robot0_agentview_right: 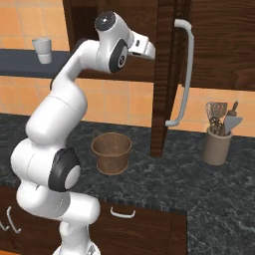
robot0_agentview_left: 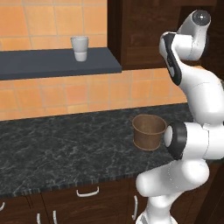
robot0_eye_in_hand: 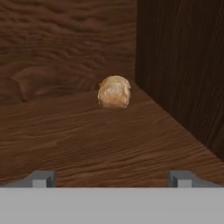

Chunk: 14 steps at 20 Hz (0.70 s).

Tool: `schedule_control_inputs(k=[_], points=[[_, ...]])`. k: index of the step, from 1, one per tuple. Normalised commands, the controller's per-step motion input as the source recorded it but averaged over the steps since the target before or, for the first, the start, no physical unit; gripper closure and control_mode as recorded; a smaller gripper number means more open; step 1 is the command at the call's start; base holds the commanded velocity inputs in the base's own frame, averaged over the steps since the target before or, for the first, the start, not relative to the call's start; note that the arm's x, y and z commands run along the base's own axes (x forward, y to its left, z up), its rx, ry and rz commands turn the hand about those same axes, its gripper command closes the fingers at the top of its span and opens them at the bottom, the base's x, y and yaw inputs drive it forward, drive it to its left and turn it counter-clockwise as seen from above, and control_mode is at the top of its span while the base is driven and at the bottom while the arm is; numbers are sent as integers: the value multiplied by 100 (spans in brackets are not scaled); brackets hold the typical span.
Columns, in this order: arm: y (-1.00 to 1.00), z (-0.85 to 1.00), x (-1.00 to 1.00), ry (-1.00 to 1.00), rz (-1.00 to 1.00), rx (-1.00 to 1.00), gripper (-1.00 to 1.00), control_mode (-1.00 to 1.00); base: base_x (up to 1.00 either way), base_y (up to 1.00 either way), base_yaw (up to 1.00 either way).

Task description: Open the cabinet, pick up the bread from the cabinet and place it in the basket. Then move the basket to the dining counter.

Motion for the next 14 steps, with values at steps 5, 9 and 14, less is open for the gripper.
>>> schedule_control_inputs(k=[5,9,14], points=[[-24,-4,53,0,-3,0,-100,-100,0,0,0],[-23,-11,46,0,-4,0,-100,-100,0,0,0],[-6,-6,55,0,0,0,-100,-100,0,0,0]])
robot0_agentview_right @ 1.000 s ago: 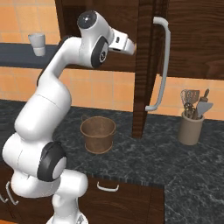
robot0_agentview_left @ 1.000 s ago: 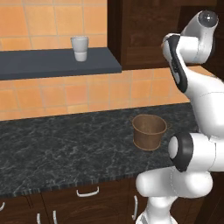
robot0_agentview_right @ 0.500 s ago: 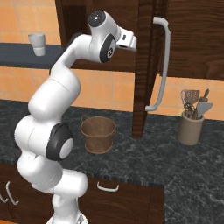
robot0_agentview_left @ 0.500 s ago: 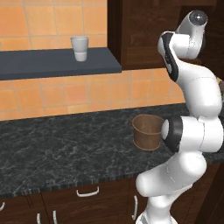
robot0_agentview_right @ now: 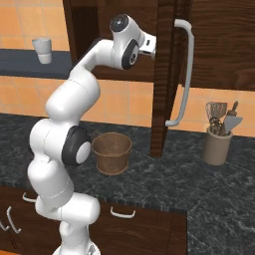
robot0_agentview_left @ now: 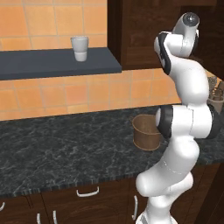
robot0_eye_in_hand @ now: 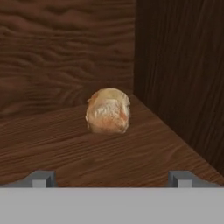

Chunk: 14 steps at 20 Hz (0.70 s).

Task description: Open the cabinet, pick up the bread from the cabinet and place it in the basket. Then move the basket to the dining counter.

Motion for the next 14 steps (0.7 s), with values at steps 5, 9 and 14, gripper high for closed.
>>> schedule_control_inputs(k=[5,9,14], points=[[-2,-3,44,0,0,0,-100,-100,0,0,0],[-12,-7,19,0,-2,0,-100,-100,0,0,0],[-11,-11,29,0,-4,0,-100,-100,0,0,0]])
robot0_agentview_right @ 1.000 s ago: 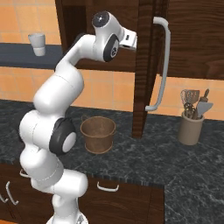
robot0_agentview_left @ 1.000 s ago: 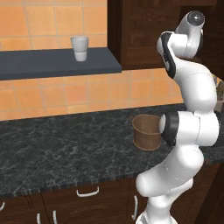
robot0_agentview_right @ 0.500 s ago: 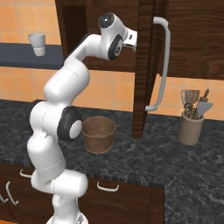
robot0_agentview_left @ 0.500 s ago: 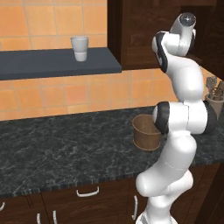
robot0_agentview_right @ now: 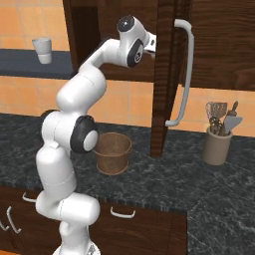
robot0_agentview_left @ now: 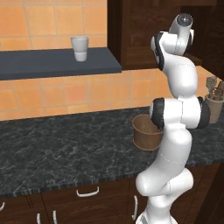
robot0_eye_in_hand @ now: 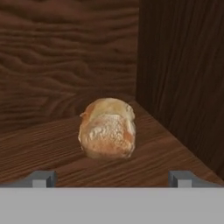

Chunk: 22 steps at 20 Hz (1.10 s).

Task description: Open the cabinet, pick up the bread from the cabinet and place it in the basket. Then move the basket to the dining counter.

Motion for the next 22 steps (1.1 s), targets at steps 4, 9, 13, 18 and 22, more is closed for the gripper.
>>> schedule_control_inputs(k=[4,9,13,18,22], points=[[-11,-9,35,0,-3,0,-100,-100,0,0,0],[-11,-1,30,0,-2,0,-100,-100,0,0,0],[-8,-1,33,0,0,0,-100,-100,0,0,0],[-10,-1,28,0,0,0,-100,-100,0,0,0],[-14,0,19,0,0,0,-100,-100,0,0,0]])
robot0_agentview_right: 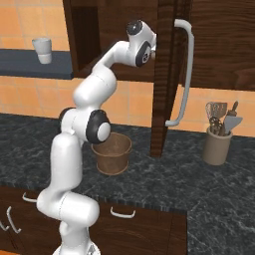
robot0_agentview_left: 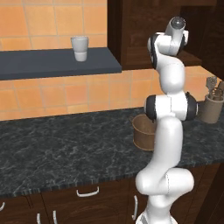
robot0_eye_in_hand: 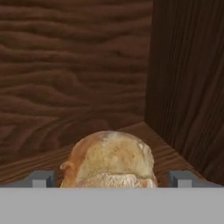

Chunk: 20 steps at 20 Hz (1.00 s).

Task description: Open the cabinet, pick up the bread from the cabinet and place it in the basket. Then move the basket to the dining counter.

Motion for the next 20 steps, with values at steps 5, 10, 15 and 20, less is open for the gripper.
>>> schedule_control_inputs(k=[5,10,15,20], points=[[-12,-1,11,0,0,0,100,-100,0,0,0],[0,-4,-5,0,0,1,100,-100,0,0,0],[37,-16,-77,-1,0,0,100,-100,0,0,0],[67,-29,-100,-7,0,-3,100,-100,0,0,0]])
